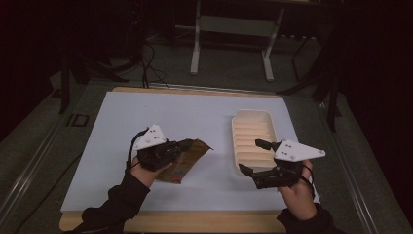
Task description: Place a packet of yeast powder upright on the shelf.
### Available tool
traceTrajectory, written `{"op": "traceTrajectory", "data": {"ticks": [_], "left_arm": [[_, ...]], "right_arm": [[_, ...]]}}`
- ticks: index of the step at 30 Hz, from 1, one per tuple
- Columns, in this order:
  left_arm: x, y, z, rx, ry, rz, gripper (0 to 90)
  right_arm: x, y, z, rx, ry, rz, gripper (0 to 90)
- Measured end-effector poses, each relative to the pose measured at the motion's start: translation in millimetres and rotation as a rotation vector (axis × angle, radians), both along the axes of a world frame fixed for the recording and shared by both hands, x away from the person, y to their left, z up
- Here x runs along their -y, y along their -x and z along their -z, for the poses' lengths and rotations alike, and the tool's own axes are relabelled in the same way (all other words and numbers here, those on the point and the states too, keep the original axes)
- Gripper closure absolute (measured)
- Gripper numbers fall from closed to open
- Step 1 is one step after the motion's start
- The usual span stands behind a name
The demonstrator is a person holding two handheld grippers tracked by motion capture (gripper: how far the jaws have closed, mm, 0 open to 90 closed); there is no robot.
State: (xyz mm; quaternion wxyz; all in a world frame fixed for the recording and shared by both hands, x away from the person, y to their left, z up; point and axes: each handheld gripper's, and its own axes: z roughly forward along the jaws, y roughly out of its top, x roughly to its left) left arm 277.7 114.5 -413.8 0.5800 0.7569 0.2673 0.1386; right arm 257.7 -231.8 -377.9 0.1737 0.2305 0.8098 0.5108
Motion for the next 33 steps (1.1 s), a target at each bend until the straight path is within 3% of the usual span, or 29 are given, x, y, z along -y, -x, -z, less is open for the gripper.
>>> {"op": "traceTrajectory", "data": {"ticks": [4, 7, 15, 21, 27, 31, 33], "left_arm": [[2.7, 1.2, -0.7, 0.015, 0.041, 0.012, 89.3], [4.9, 2.8, -2.5, 0.023, 0.063, 0.021, 89.4], [13.9, 8.0, -3.4, 0.033, 0.073, 0.048, 89.4], [19.8, 11.2, -2.0, 0.039, 0.083, 0.07, 89.4], [25.9, 14.6, -2.7, 0.04, 0.105, 0.096, 89.3], [28.0, 15.7, -1.9, 0.035, 0.103, 0.106, 89.3], [28.5, 15.6, -0.9, 0.025, 0.117, 0.103, 89.3]], "right_arm": [[-9.5, -8.9, -1.9, -0.053, -0.007, -0.023, 10.3], [-16.9, -12.7, -1.2, -0.055, 0.013, -0.064, 10.3], [-39.3, -22.2, -0.1, -0.105, 0.057, -0.181, 13.6], [-55.1, -27.3, 2.9, -0.126, 0.103, -0.222, 17.6], [-62.9, -36.4, 2.6, -0.143, 0.14, -0.269, 33.7], [-65.0, -42.9, 1.1, -0.166, 0.173, -0.313, 54.0], [-66.8, -45.2, -0.1, -0.179, 0.21, -0.339, 59.7]]}}
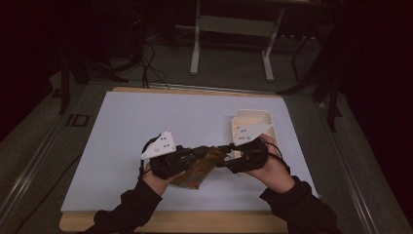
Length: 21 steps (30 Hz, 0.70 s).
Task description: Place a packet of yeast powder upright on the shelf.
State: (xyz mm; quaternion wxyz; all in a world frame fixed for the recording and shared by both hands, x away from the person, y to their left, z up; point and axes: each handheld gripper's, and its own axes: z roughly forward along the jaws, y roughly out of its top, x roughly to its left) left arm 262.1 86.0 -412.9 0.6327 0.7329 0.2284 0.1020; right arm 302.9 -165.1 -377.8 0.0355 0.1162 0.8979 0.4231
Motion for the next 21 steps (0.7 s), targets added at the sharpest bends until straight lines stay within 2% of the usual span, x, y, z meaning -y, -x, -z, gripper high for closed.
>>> {"op": "traceTrajectory", "data": {"ticks": [1, 4, 7, 12, 15, 17, 19, 21], "left_arm": [[-0.4, -0.3, 0.3, -0.003, 0.008, 0.004, 89.3], [-0.6, -0.6, 1.0, -0.007, 0.021, 0.008, 89.3], [-0.6, -0.4, 1.2, -0.004, 0.028, 0.007, 89.3], [-1.8, -0.9, 1.3, 0.002, 0.019, 0.006, 89.0], [-2.2, -1.1, 2.6, -0.001, 0.014, 0.023, 87.5], [-3.1, -1.4, 2.5, 0.004, 0.012, 0.041, 83.5], [-4.1, -1.3, 1.6, 0.008, 0.022, 0.054, 73.9], [-5.0, -1.1, -0.7, 0.003, 0.03, 0.072, 68.2]], "right_arm": [[-1.3, -1.5, -0.7, -0.011, 0.031, -0.018, 62.9], [-4.5, -4.6, -1.5, -0.027, 0.076, -0.033, 67.9], [-6.3, -7.3, -2.9, -0.042, 0.088, -0.045, 72.5], [-9.0, -7.5, -5.6, -0.026, 0.109, -0.08, 84.6], [-10.3, -6.5, -5.9, -0.018, 0.13, -0.105, 86.4], [-10.4, -6.4, -6.1, -0.012, 0.138, -0.116, 86.8], [-10.7, -6.1, -6.4, -0.003, 0.148, -0.115, 86.9], [-10.3, -6.2, -7.0, -0.003, 0.15, -0.115, 87.0]]}}
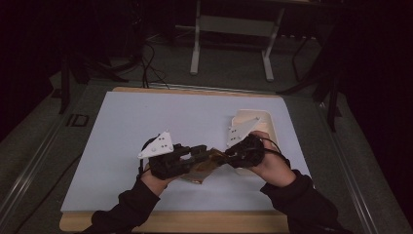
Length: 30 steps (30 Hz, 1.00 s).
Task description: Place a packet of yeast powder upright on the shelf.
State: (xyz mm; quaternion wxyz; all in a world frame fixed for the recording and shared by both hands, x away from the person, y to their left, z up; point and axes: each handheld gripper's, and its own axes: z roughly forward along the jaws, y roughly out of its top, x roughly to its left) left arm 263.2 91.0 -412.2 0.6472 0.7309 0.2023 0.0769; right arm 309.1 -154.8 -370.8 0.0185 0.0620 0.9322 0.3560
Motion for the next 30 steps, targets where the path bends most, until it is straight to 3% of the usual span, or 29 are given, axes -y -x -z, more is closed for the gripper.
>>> {"op": "traceTrajectory", "data": {"ticks": [5, 9, 13, 14, 15, 21, 30], "left_arm": [[-3.9, 2.2, -3.6, 0.02, -0.006, -0.001, 51.5], [-9.5, 1.6, -1.9, 0.011, 0.002, 0.0, 35.9], [-12.6, 2.0, 2.5, 0.022, -0.034, -0.024, 17.3], [-12.6, 2.0, 2.5, 0.022, -0.034, -0.024, 15.9], [-14.7, 2.5, 4.3, 0.024, -0.06, -0.033, 15.4], [-23.9, 3.7, 9.7, -0.003, -0.071, -0.048, 14.6], [-39.6, 8.7, 26.1, -0.041, -0.098, -0.08, 14.5]], "right_arm": [[2.1, -2.7, -2.8, 0.004, -0.003, 0.002, 87.1], [4.1, -3.4, -6.3, 0.009, -0.006, -0.002, 87.2], [6.0, -3.9, -10.1, 0.033, 0.002, -0.009, 87.2], [6.0, -3.9, -10.1, 0.033, 0.002, -0.009, 87.2], [7.7, -4.6, -12.5, 0.035, -0.005, -0.01, 87.2], [11.2, -7.6, -18.6, 0.045, -0.023, -0.018, 87.2], [23.1, -12.8, -36.8, 0.14, -0.046, -0.014, 87.2]]}}
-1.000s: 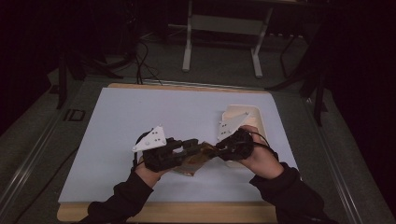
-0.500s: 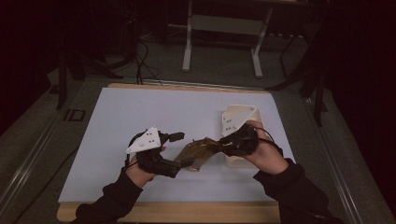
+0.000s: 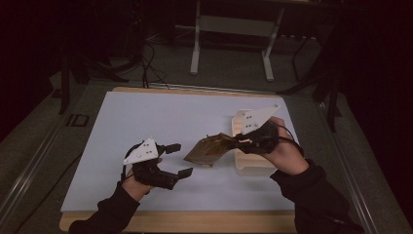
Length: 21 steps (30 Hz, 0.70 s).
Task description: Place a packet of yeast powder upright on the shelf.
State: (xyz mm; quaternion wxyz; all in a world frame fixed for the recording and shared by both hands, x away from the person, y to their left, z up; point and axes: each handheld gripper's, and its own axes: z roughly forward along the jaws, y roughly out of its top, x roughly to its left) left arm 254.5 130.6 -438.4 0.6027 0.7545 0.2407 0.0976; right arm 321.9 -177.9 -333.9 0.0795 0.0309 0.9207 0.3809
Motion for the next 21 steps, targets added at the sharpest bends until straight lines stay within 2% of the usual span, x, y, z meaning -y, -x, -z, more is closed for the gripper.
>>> {"op": "traceTrajectory", "data": {"ticks": [3, 7, 15, 21], "left_arm": [[-6.9, 3.3, 6.3, -0.016, 0.009, -0.016, 14.5], [-15.0, 7.1, 16.6, -0.029, 0.019, -0.026, 14.5], [-23.3, 10.0, 33.8, -0.01, 0.014, -0.048, 14.5], [-25.4, 8.7, 39.6, 0.004, 0.02, -0.052, 14.5]], "right_arm": [[5.2, -2.2, -6.9, 0.029, 0.003, 0.006, 87.2], [15.1, -8.6, -17.0, 0.037, -0.009, 0.026, 87.2], [41.9, -23.3, -35.2, 0.088, -0.026, 0.082, 87.2], [62.6, -33.8, -41.4, 0.106, -0.023, 0.121, 87.2]]}}
